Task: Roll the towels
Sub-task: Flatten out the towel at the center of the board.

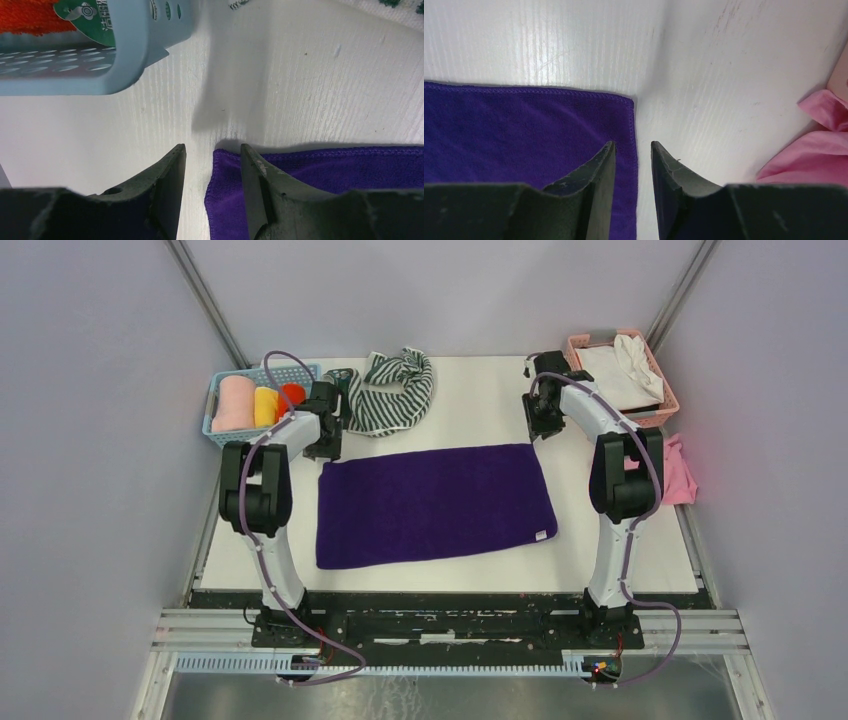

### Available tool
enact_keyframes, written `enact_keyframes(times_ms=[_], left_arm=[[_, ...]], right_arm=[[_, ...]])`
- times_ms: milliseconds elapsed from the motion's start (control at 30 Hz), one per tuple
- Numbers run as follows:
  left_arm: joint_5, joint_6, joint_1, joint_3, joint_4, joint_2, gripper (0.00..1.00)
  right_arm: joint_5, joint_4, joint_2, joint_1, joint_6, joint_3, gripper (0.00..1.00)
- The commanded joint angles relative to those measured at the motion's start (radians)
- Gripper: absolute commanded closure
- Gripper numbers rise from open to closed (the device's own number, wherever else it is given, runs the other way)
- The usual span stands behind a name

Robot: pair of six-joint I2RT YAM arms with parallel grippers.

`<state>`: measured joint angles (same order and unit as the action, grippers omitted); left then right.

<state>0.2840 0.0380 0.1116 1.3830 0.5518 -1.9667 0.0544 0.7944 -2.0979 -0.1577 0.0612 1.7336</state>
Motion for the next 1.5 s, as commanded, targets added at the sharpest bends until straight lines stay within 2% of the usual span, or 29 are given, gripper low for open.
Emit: enact_keyframes(times_ms=[0,267,433,667,833,1033,1467], left_arm=[[-0.005,-0.052,-0.002,0.011,0.008,-0.013,0.49],[0.148,-0.027,-0.003,0.050,0.010,-0.077,0.50],[0.103,-0.006,-0.001,0.057,-0.029,0.000,0.48],[0.070,-0.075,-0.003,-0.004,-0.035,0.117,0.45],[0.046,-0.082,-0.003,-0.034,-0.023,0.079,0.47],[0.004,-0.090,-0.003,-0.014,-0.010,0.034,0.57],[-0.019,-0.099,-0.005,-0.006,0.003,-0.043,0.58]], right_arm=[[-0.008,-0.021,-0.008,0.003,-0.014,0.020,0.60],[-0.051,-0.004,0.005,0.003,0.001,0.019,0.60],[-0.153,-0.040,0.055,0.001,0.034,-0.015,0.59],[-0.134,-0.041,0.046,0.002,0.019,-0.017,0.59],[-0.125,-0.042,0.044,0.003,0.012,-0.026,0.59],[-0.103,-0.043,0.040,0.002,0.000,-0.036,0.59],[-0.085,-0.047,0.032,0.003,-0.011,-0.040,0.59]])
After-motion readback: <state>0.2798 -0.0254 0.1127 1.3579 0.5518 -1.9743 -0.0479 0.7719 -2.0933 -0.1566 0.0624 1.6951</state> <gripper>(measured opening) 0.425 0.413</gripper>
